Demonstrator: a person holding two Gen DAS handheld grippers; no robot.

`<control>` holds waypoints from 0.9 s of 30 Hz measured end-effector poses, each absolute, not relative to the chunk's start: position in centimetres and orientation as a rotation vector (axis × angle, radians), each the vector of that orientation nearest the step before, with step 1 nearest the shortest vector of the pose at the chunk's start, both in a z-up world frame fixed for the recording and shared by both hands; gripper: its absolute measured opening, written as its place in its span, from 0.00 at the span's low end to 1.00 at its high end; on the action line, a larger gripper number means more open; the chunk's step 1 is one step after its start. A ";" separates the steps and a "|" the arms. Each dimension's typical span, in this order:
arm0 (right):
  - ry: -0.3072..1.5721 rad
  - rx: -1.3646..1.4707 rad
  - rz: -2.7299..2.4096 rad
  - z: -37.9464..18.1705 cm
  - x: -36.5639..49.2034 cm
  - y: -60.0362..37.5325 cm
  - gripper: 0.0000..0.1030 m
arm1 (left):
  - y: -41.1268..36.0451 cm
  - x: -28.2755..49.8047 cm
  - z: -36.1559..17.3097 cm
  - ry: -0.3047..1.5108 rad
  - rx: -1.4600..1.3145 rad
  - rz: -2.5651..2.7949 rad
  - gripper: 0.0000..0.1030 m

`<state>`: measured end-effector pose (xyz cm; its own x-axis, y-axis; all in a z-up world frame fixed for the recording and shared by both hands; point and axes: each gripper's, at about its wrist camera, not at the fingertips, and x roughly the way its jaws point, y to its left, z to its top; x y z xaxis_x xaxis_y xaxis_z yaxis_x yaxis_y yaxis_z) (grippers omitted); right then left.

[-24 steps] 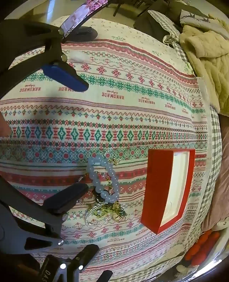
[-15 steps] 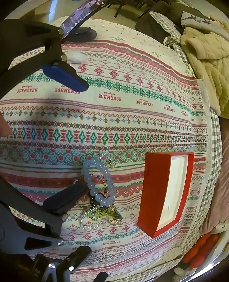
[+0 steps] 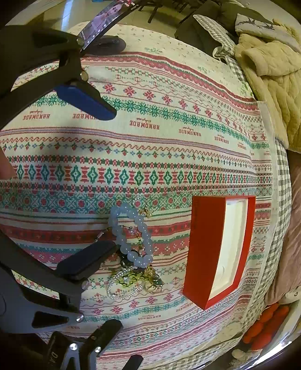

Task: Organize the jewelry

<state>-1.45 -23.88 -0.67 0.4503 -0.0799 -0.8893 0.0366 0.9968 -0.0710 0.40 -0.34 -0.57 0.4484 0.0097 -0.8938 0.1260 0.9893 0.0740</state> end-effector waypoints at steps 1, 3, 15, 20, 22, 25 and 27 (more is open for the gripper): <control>1.103 -0.043 -0.073 -0.7 -1.4 -23.9 1.00 | -0.4 0.5 -0.5 1.107 0.137 -0.073 1.00; 1.103 -0.042 -0.076 -0.8 -1.4 -23.9 1.00 | -0.4 0.5 -0.5 1.107 0.136 -0.072 1.00; 1.124 -0.028 -0.069 -1.2 -1.2 -23.8 1.00 | -0.3 0.3 -0.5 1.111 0.139 -0.074 1.00; 1.124 -0.023 -0.069 -1.2 -1.1 -23.9 1.00 | -0.3 0.4 -0.4 1.110 0.139 -0.075 1.00; 1.126 -0.020 -0.068 -1.2 -1.1 -23.9 1.00 | -0.4 0.4 -0.5 1.111 0.140 -0.077 1.00; 1.129 -0.016 -0.065 -1.2 -1.1 -24.0 1.00 | -0.5 0.5 -0.4 1.113 0.142 -0.079 1.00; 1.131 -0.012 -0.064 -1.2 -1.1 -24.0 1.00 | -0.6 0.5 -0.3 1.113 0.142 -0.080 1.00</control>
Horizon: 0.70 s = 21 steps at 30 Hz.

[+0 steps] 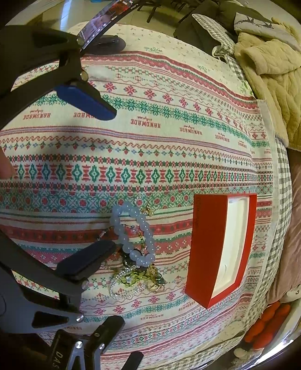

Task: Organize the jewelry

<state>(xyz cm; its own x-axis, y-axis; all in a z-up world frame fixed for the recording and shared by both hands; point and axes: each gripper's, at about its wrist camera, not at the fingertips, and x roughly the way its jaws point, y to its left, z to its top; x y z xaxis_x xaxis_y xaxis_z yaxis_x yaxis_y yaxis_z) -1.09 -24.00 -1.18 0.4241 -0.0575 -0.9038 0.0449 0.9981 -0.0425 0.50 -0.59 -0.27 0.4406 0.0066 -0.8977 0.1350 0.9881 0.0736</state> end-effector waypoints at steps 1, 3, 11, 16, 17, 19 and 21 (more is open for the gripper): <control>1.132 -0.011 -0.063 -1.2 -1.1 -24.0 1.00 | -0.6 0.5 -0.2 1.113 0.142 -0.081 1.00; 1.133 -0.009 -0.062 -1.2 -1.1 -24.0 1.00 | -0.6 0.6 -0.1 1.112 0.142 -0.081 1.00; 1.139 -0.005 -0.060 -1.3 -1.0 -23.8 1.00 | -0.7 0.6 -0.1 1.111 0.141 -0.081 1.00; 1.139 -0.006 -0.060 -1.3 -1.0 -23.8 1.00 | -0.7 0.5 0.0 1.111 0.141 -0.082 1.00; 1.139 -0.005 -0.060 -1.3 -0.9 -23.8 1.00 | -0.7 0.5 0.0 1.111 0.142 -0.083 1.00; 1.139 -0.005 -0.060 -1.3 -0.9 -23.8 1.00 | -0.7 0.5 0.0 1.112 0.143 -0.083 1.00; 1.140 -0.005 -0.060 -1.3 -0.9 -23.8 1.00 | -0.7 0.5 0.0 1.111 0.142 -0.083 1.00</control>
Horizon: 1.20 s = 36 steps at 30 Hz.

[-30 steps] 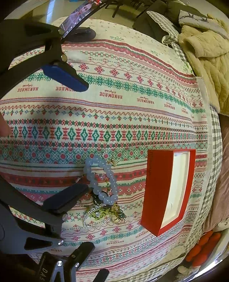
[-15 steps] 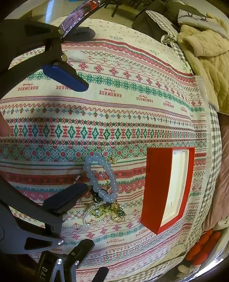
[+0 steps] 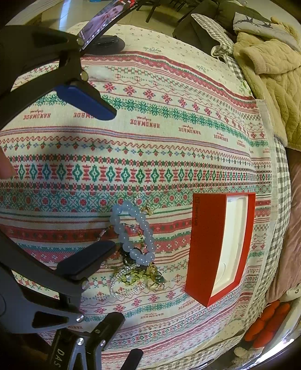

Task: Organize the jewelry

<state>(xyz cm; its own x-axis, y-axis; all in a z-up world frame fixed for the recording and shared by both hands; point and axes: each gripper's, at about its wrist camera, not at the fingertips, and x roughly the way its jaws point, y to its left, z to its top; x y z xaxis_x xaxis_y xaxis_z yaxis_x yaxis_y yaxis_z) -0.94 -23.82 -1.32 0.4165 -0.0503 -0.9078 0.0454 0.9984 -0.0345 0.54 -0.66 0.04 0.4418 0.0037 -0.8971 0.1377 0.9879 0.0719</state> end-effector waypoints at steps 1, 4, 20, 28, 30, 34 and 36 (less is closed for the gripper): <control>1.139 -0.005 -0.060 -1.3 -0.9 -23.8 1.00 | -0.7 0.5 0.0 1.111 0.142 -0.083 1.00; 1.139 -0.005 -0.060 -1.3 -0.9 -23.8 1.00 | -0.7 0.6 0.0 1.111 0.142 -0.083 1.00; 1.141 -0.007 -0.061 -1.3 -0.9 -23.8 1.00 | -0.7 0.5 0.1 1.111 0.141 -0.084 1.00; 1.141 -0.004 -0.059 -1.3 -0.8 -23.7 1.00 | -1.0 0.8 0.2 1.126 0.130 -0.098 1.00; 1.144 0.000 -0.058 -1.3 -0.8 -23.7 1.00 | -1.0 0.8 0.2 1.129 0.123 -0.099 1.00; 1.143 0.002 -0.058 -1.2 -0.7 -23.6 1.00 | -0.9 0.9 0.3 1.125 0.121 -0.100 1.00; 1.144 0.002 -0.057 -1.1 -0.6 -23.6 1.00 | -0.9 0.9 0.3 1.126 0.120 -0.101 1.00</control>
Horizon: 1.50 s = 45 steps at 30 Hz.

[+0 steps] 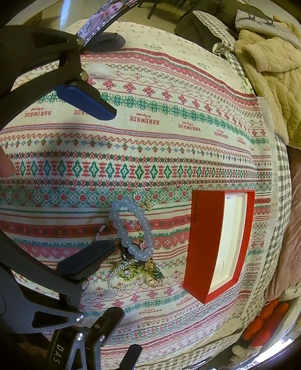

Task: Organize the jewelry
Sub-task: 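Grasp the pale blue bead bracelet with the left gripper while the right gripper grasps the green bead bracelet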

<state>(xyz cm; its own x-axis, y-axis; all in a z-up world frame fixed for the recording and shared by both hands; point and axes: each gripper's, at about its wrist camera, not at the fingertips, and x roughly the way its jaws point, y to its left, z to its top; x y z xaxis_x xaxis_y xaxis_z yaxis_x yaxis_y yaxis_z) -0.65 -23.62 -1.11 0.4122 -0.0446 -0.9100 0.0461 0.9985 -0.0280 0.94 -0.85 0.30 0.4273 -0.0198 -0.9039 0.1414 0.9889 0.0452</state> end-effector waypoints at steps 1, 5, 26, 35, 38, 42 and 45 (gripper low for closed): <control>1.145 0.002 -0.057 -1.1 -0.6 -23.6 1.00 | -0.8 1.0 0.3 1.127 0.121 -0.104 1.00; 1.149 0.008 -0.055 -0.8 -0.5 -23.7 1.00 | -0.8 1.1 0.3 1.133 0.120 -0.111 1.00; 1.249 0.200 0.025 0.4 4.5 -27.2 1.00 | 2.1 6.7 0.0 1.315 -0.070 -0.227 0.97; 1.313 0.292 0.082 -1.7 6.1 -27.0 0.86 | 1.1 6.7 -2.1 1.397 -0.126 -0.335 0.60; 1.338 0.312 0.112 -2.3 5.8 -26.9 0.79 | 0.1 6.3 -1.8 1.390 -0.124 -0.404 0.52; 1.378 0.304 0.127 -3.3 5.5 -26.2 0.59 | -1.8 6.1 -1.7 1.383 -0.110 -0.485 0.48; 1.416 0.286 0.139 -4.3 5.4 -25.5 0.49 | -3.4 5.6 -1.8 1.389 -0.053 -0.536 0.47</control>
